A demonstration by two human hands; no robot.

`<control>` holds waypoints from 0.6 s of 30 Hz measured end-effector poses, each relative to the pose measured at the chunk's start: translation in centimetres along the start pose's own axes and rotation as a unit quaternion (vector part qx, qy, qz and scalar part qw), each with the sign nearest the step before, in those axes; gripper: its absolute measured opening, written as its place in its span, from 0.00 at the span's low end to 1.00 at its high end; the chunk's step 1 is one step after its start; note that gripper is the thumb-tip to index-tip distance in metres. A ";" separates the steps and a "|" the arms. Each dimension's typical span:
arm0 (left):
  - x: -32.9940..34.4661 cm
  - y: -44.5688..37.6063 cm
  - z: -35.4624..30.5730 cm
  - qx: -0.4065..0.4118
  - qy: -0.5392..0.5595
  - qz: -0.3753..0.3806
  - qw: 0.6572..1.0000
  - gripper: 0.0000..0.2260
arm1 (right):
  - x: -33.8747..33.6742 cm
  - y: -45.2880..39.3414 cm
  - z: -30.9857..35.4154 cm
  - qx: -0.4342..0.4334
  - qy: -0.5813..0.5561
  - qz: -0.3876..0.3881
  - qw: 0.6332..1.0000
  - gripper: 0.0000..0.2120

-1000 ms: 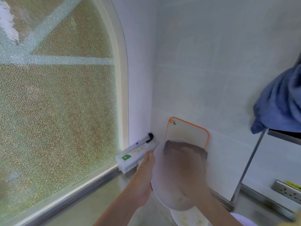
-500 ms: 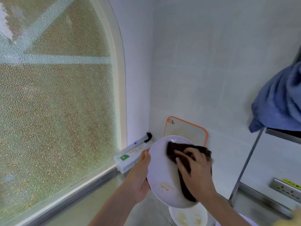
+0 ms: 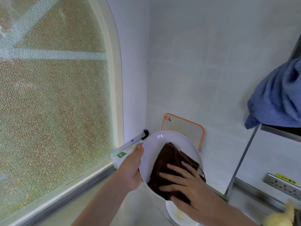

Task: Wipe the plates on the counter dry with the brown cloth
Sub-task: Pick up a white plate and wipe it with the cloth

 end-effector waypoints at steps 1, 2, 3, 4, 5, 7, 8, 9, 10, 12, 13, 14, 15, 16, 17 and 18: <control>-0.2 -0.1 -0.2 0.004 -0.007 -0.001 1.000 0.21 | -0.4 0.4 -0.2 -0.016 0.000 0.004 1.000 0.14; -0.4 -0.2 -0.4 0.005 -0.014 -0.006 1.000 0.20 | -0.9 0.8 -0.5 -0.028 0.001 0.011 1.000 0.14; -0.4 -0.3 -0.5 0.003 -0.018 -0.004 1.000 0.19 | -1.4 1.1 -0.8 -0.036 0.002 0.020 0.999 0.14; -0.4 -0.3 -0.5 -0.001 -0.018 -0.003 1.000 0.18 | -1.9 1.4 -1.2 -0.038 0.005 0.030 0.999 0.14; -0.5 -0.3 -0.6 -0.003 -0.016 -0.006 1.000 0.18 | -2.2 1.7 -1.6 -0.038 0.011 0.037 0.999 0.15; -0.8 -0.3 -0.7 0.003 -0.009 -0.014 1.000 0.18 | -2.5 1.9 -1.9 -0.031 0.026 0.044 0.998 0.16; -0.9 -0.5 -0.5 0.007 -0.007 -0.012 1.000 0.19 | -2.3 1.9 -1.8 -0.027 0.030 0.043 0.998 0.16; -0.7 -0.9 -0.2 0.006 -0.006 -0.005 1.000 0.21 | -1.9 1.8 -1.4 -0.026 0.031 0.039 0.998 0.17; -0.3 -1.0 0.1 0.007 -0.001 -0.004 1.000 0.23 | -1.3 1.5 -0.8 -0.025 0.028 0.036 0.999 0.17; 0.9 -0.7 0.5 0.004 -0.015 0.001 1.000 0.22 | 0.3 0.7 0.6 -0.019 0.026 0.025 0.999 0.20; 1.3 -0.5 0.8 -0.001 -0.022 0.003 1.000 0.21 | 0.9 0.2 1.1 -0.016 0.024 0.011 1.000 0.21; 1.4 -0.3 1.1 -0.011 -0.017 0.006 1.000 0.21 | 1.3 -0.2 1.3 -0.013 0.018 -0.005 1.000 0.21; 1.3 -0.2 1.4 -0.021 -0.008 0.010 1.000 0.22 | 1.6 -0.3 1.3 -0.016 0.011 -0.013 1.000 0.20; 0.9 -0.3 1.5 -0.021 -0.004 0.013 1.000 0.22 | 1.9 -0.2 1.1 -0.033 0.015 -0.010 0.999 0.17; 0.3 -0.3 1.3 -0.013 -0.009 0.006 1.000 0.22 | 1.9 0.2 0.8 -0.059 0.026 0.002 0.998 0.15; -0.2 -0.3 0.8 -0.003 -0.017 0.000 1.000 0.22 | 1.8 0.9 0.4 -0.085 0.031 0.016 0.996 0.15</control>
Point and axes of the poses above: each hand's wrist, its own y-axis away from the middle knuckle, its own x-axis out of the palm, z = x × y, the point moved 9 cm from there along -y, towards the middle knuckle, and after that the axes turned 2 degrees about z, right-handed, at the moved point
